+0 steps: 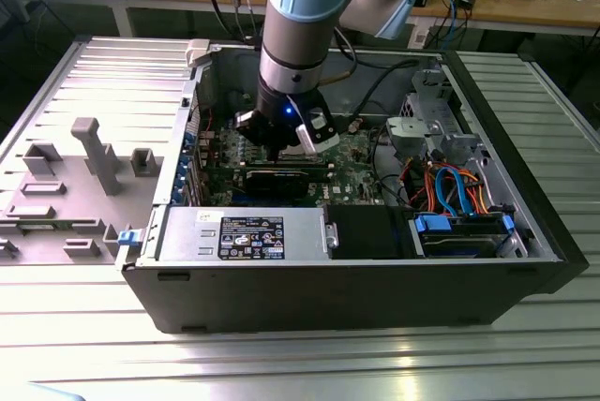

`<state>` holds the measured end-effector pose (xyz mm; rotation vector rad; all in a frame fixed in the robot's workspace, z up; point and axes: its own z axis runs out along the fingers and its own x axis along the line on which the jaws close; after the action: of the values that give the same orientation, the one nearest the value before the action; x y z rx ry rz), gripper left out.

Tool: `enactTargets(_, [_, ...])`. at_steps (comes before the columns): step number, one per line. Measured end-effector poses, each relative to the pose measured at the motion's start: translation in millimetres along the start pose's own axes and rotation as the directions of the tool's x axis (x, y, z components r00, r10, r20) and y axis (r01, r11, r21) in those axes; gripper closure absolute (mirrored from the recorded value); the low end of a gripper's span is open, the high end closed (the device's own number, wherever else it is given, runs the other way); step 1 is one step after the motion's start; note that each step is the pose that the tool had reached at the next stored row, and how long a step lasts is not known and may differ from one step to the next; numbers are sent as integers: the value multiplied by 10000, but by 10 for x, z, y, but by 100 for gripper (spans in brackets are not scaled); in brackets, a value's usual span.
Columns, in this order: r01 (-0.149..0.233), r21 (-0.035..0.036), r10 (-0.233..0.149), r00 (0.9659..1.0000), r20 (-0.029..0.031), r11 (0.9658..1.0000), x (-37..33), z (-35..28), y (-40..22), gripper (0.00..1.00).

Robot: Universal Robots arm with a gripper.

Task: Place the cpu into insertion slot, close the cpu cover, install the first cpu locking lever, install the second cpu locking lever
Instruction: 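Install the second cpu locking lever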

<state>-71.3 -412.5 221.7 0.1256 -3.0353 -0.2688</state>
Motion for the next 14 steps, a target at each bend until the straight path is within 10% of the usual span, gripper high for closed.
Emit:
enactTargets(10, [33,-268,-32,10000,41,9996,30,87,-12,89])
enactTargets(14, [132,-249,-120,9989,443,9996,67,109,-13,89])
